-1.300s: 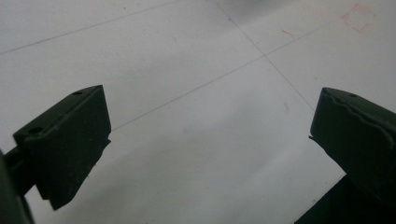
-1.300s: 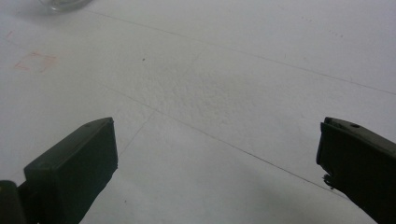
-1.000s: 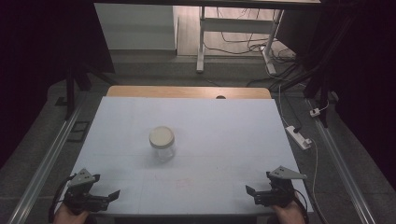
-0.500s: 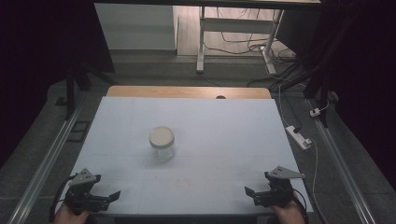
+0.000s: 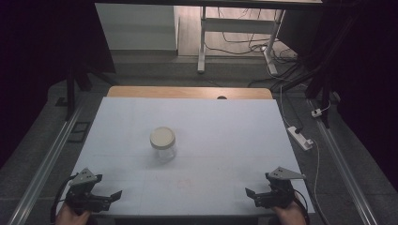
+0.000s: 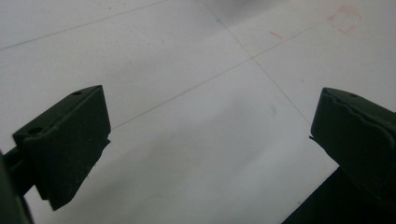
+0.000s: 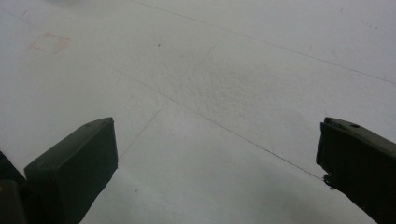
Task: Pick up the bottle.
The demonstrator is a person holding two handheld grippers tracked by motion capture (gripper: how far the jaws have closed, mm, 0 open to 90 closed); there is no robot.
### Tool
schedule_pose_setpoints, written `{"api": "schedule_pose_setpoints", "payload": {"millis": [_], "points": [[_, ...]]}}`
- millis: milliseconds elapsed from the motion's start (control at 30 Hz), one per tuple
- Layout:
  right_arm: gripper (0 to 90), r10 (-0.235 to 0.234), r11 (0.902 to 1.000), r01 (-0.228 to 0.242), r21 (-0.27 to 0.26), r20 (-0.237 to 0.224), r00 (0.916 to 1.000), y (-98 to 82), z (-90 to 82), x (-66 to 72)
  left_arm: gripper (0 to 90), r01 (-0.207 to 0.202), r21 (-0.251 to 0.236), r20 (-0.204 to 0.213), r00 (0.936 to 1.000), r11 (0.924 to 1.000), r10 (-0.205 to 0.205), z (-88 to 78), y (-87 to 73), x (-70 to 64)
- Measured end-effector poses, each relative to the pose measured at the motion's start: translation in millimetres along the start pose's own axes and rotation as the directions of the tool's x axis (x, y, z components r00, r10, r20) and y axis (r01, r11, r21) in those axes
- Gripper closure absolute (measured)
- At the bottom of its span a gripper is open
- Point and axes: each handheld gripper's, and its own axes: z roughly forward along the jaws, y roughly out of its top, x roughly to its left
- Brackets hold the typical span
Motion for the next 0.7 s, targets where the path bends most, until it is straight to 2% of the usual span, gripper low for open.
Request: {"api": "schedule_pose_setpoints", "payload": {"millis": [200, 367, 700], "points": [[0.0, -0.001, 1.0000, 0.001, 0.000, -0.002, 1.0000, 0.0, 0.2, -0.2, 0.0, -0.011, -0.009, 0.006, 0.9999, 0.9999, 0.011, -0.3, 3.2, -2.0], [0.0, -0.005, 1.0000, 0.005, 0.002, -0.004, 1.0000, 0.0, 0.4, -0.1, 0.0, -0.007, -0.024, 0.037, 0.9993, 0.9997, 0.008, 0.5, 6.2, -3.2], [0.0, -0.008, 0.9999, 0.008, 0.009, -0.007, 0.9999, 0.3, 1.0, 0.4, 0.0, -0.061, -0.021, 0.046, 0.9970, 0.9979, 0.062, 8.1, 17.7, -11.2]]}}
